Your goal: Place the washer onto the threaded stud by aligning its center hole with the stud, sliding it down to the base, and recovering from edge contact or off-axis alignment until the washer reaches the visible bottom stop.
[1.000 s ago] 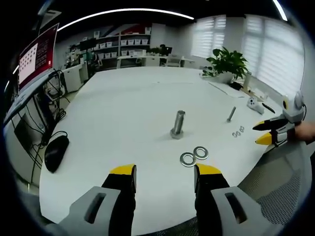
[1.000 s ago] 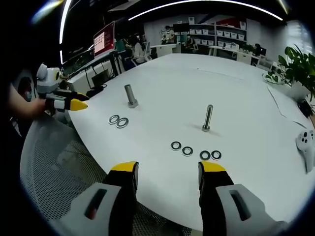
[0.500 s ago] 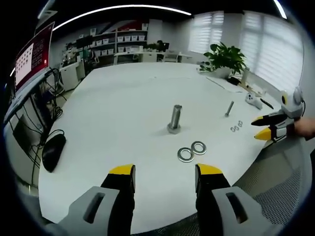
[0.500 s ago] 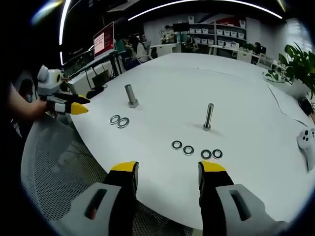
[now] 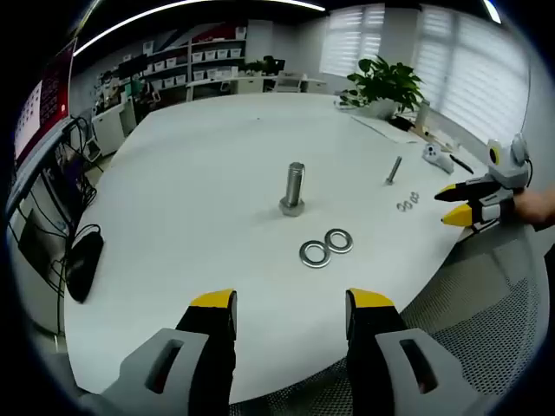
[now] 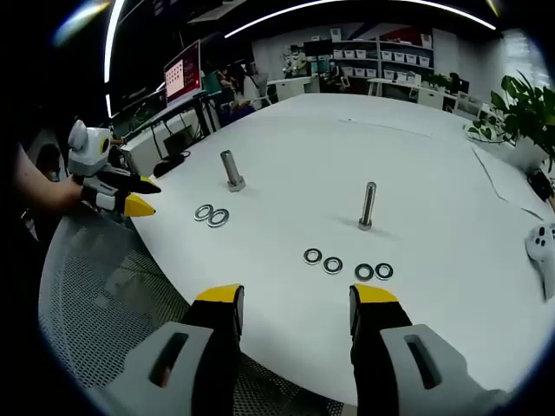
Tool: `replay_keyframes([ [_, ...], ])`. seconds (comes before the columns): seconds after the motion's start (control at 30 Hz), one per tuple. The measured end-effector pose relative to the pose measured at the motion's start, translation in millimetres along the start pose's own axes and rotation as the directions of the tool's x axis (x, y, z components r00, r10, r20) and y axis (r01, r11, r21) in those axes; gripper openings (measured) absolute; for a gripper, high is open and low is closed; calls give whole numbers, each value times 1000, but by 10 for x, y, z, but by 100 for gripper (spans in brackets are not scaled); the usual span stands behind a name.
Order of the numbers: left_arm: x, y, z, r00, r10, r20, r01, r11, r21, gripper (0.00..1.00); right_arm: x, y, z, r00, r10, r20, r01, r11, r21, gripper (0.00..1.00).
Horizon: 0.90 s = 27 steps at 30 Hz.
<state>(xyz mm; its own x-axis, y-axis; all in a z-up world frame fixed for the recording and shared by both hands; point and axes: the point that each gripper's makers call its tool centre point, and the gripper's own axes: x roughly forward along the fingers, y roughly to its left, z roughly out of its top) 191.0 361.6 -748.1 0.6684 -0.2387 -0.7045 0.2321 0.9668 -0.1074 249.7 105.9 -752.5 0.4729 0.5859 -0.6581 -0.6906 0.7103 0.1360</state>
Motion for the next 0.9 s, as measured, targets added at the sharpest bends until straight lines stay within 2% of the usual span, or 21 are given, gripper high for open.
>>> replay_keyframes([
  [0.13, 1, 31, 6, 1000, 4, -16, -4, 1000, -23, 48, -2, 2, 8, 1000, 2, 5, -2, 1000, 4, 52],
  [0.2, 20, 57, -53, 998, 8, -59, -10, 1000, -22, 48, -2, 4, 10, 1000, 4, 5, -4, 1000, 5, 52],
  [0.3, 47, 48, -44, 998, 1, -64, -2, 1000, -29, 49, -3, 5, 24, 1000, 6, 13, -6, 1000, 7, 52],
  [0.6, 182, 43, 86, 993, -4, -118, 6, 1000, 19, 46, -6, -1, 25, 1000, 9, 17, -10, 1000, 18, 51],
  [0.9, 389, -77, 73, 980, -23, -198, 44, 994, 105, 43, -10, -24, 30, 1000, 3, 23, -4, 1000, 25, 51],
])
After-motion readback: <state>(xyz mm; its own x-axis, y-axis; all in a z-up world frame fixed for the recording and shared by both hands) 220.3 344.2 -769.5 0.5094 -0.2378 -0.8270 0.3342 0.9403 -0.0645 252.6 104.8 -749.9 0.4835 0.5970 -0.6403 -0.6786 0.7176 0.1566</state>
